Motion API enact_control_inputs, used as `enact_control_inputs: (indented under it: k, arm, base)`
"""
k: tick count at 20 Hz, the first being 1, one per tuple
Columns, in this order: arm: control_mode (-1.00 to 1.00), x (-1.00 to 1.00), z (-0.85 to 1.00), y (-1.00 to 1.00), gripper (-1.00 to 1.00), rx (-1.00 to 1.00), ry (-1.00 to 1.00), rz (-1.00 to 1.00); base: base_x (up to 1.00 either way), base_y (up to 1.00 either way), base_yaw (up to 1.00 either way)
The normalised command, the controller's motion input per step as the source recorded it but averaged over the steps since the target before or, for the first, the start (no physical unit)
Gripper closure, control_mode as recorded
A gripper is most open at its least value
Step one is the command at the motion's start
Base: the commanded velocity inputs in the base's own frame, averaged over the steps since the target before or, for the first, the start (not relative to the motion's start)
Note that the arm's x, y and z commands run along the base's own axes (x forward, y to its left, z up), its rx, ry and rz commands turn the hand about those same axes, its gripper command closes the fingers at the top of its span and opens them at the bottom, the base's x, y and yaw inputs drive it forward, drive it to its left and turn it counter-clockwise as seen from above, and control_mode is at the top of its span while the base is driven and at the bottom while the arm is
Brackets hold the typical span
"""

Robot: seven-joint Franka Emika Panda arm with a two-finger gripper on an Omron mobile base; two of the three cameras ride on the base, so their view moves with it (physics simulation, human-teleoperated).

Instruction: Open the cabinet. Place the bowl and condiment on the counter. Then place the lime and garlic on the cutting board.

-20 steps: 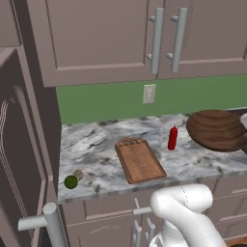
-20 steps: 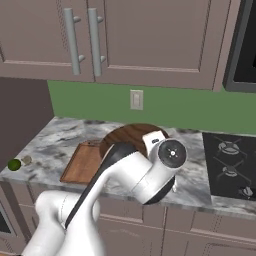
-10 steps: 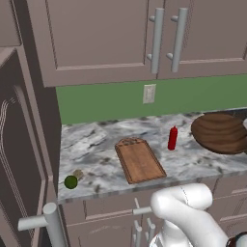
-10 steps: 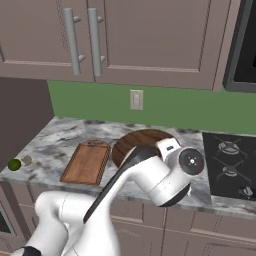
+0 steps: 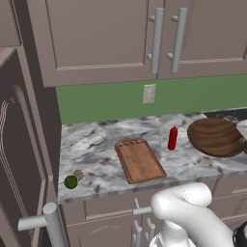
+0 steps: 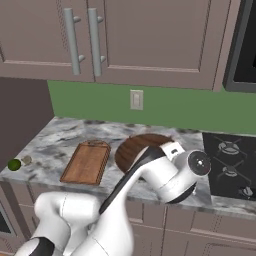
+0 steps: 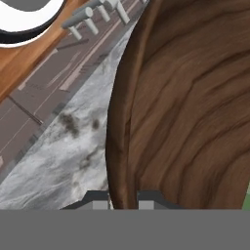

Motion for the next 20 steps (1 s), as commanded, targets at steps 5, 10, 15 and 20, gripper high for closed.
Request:
enact_control_inputs:
  k: [5, 10, 15, 20]
  arm:
    - [-1.0, 0.26, -0.27, -0.21, 1.0, 0.0, 0.07, 0.05]
    - [-1.0, 0.27, -0.23, -0.21, 1.0, 0.0, 0.12, 0.03]
    - [-1.0, 0.29, -0.22, -0.15, 1.0, 0.0, 0.11, 0.04]
    - [-1.0, 0.23, -0.3, -0.19, 1.0, 0.02, 0.01, 0.03]
  base:
    - [0.0, 0.0, 0.0]
    - [0.0, 0.0, 0.0]
    - [0.0, 0.0, 0.0]
    - [0.0, 0.0, 0.0]
